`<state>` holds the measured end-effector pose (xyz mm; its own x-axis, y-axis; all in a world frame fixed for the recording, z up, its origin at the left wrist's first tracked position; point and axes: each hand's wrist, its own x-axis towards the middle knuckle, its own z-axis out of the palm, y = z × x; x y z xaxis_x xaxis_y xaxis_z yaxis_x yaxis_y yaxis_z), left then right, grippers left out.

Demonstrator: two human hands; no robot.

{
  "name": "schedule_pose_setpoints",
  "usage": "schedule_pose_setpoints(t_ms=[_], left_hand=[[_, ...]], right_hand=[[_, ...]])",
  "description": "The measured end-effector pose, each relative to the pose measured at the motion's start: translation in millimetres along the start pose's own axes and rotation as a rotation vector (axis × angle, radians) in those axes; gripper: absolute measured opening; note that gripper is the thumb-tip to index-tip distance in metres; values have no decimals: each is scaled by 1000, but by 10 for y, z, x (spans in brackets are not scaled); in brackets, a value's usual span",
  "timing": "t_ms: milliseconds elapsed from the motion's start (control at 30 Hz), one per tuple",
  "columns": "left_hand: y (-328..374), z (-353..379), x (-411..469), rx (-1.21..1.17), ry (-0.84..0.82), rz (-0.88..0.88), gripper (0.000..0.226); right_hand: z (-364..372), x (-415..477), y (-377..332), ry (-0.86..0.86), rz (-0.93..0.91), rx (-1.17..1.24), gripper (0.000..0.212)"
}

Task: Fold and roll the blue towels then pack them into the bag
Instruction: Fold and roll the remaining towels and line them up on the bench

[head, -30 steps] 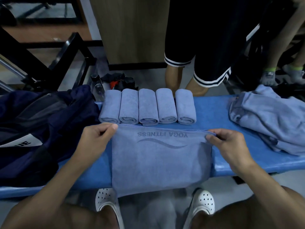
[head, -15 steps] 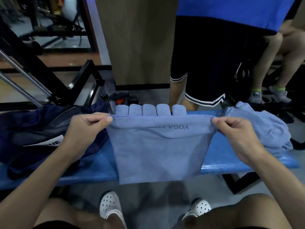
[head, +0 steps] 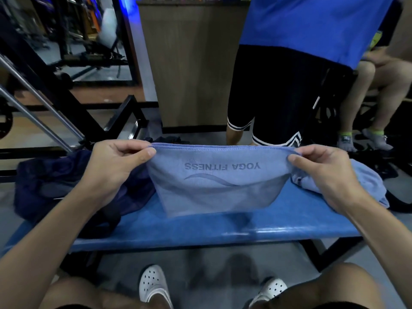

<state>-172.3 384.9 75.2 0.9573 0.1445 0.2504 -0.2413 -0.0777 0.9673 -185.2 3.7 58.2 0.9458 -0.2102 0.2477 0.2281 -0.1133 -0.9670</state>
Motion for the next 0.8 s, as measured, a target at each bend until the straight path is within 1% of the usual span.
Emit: schedule_pose_setpoints(t_ms=[67,167,267,467,600,667,800], left_hand=[[31,-14,-7,-11,-12,-12,8],[59,-20,-4,-10,-12,-1,9],[89,1,1,-35,13,3,5],[115,33,6,22,-9,61,4],[146,22,16,79,-72,101,24],[160,14,28,113,-97,102,29],[173,-3,57,223,-125,88,11]], right_hand=[[-12,-12,-66,9,-21,-23,54],[-28,-15,-140,6,-55,-50,34],[-48,6,-143,1,-82,-98,7],[-88,61,-148,13,-120,-125,18],[-123,72,-204,1,-131,-77,26],[-134,71,-226,-13,-120,-106,30],[-130,66,-273,-51,-89,-143,15]])
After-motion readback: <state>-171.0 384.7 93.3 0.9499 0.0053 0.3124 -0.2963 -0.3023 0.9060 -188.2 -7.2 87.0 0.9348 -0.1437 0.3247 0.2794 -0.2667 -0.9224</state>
